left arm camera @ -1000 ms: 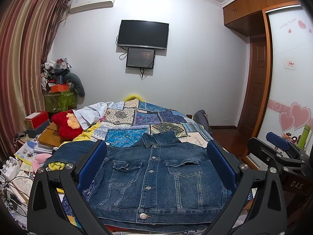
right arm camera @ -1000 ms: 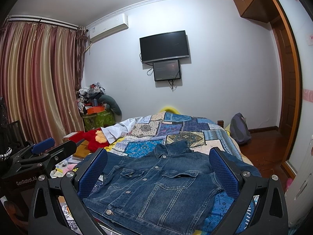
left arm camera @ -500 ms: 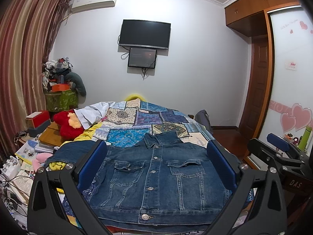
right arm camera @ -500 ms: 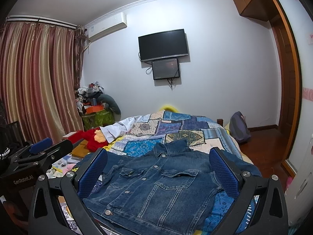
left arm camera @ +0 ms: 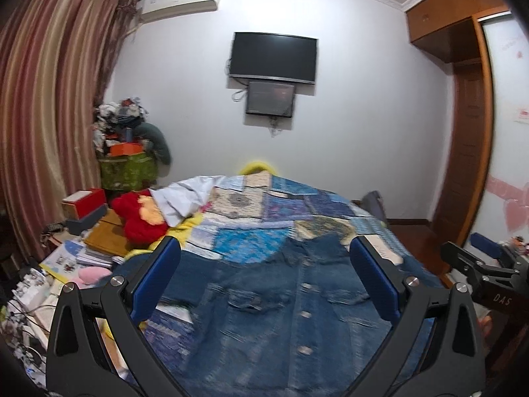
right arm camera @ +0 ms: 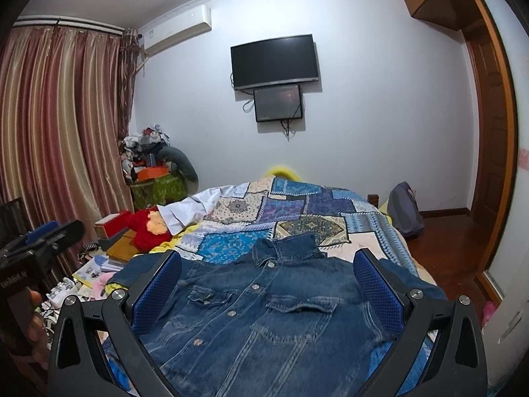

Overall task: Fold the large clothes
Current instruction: 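Grasp the denim jacket's sleeve with the left tool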

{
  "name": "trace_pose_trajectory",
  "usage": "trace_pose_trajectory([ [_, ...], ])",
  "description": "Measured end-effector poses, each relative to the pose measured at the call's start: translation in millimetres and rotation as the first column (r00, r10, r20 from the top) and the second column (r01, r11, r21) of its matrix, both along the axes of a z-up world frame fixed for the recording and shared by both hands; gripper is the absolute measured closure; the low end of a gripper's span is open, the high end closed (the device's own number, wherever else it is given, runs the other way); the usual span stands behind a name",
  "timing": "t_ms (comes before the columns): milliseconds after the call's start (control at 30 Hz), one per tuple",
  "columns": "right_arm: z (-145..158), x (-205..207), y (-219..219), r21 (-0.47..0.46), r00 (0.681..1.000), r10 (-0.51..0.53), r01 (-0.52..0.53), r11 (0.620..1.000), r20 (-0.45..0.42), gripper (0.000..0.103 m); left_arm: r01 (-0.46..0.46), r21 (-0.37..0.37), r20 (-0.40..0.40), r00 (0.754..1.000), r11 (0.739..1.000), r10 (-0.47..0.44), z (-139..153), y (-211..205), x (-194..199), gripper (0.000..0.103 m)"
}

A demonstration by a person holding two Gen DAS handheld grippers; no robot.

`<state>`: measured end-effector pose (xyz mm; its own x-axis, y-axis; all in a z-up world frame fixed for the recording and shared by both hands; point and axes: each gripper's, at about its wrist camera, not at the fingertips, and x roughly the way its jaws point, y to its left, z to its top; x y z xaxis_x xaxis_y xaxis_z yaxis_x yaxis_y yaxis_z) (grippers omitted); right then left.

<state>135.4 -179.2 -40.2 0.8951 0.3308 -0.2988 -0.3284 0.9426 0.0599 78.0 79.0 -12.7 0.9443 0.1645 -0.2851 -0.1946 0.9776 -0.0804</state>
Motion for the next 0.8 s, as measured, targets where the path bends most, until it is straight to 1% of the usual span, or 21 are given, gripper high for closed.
trace_pose_trajectory([
  [100,-4.2,35.4,13.8,-0.028,1.000,-0.007,0.006,1.000,-0.022,0.000,-0.053,0.015,-0.027,0.998,0.998,0.053,-2.5,25.0,20.8,0.000],
  [200,-10.1,67.4,27.1,-0.049,0.999,0.001,-0.003,0.999,-0.042,0.000,-0.078,0.004,-0.072,0.994,0.997,0.078,-10.1,55.4,45.7,0.000],
  [367,-25.7,122.5,53.1,-0.102,0.995,0.027,-0.037,0.994,-0.093,0.000,-0.130,-0.066,-0.182,0.976,0.989,0.116,-41.4,116.5,91.0,0.000],
  [467,-42.5,159.1,69.3,-0.138,0.988,0.043,-0.064,0.988,-0.150,0.000,-0.178,-0.137,-0.258,0.956,0.974,0.138,-72.0,154.5,115.8,0.000],
  [533,-54.1,175.8,79.1,-0.164,0.982,0.046,-0.077,0.983,-0.183,0.000,-0.229,-0.140,-0.301,0.937,0.963,0.179,-94.8,175.6,127.8,0.000],
  [600,-70.8,198.7,89.8,-0.205,0.973,0.052,-0.099,0.974,-0.226,0.000,-0.290,-0.117,-0.382,0.896,0.950,0.227,-122.0,198.8,140.2,0.000],
  [667,-88.0,217.2,99.3,-0.244,0.962,0.054,-0.121,0.962,-0.267,0.000,-0.342,-0.120,-0.445,0.858,0.932,0.257,-150.1,217.6,148.2,0.000],
  [733,-104.8,232.2,107.1,-0.271,0.952,0.051,-0.137,0.953,-0.301,0.000,-0.378,-0.159,-0.505,0.825,0.912,0.254,-178.1,236.9,152.1,0.000],
  [767,-115.4,240.6,112.0,-0.286,0.944,0.054,-0.152,0.946,-0.326,0.000,-0.394,-0.192,-0.536,0.809,0.899,0.241,-191.6,245.9,153.0,0.000],
  [800,-122.0,246.0,114.6,-0.292,0.939,0.056,-0.163,0.942,-0.341,0.000,-0.409,-0.228,-0.558,0.798,0.884,0.225,-203.1,253.9,152.2,0.003],
])
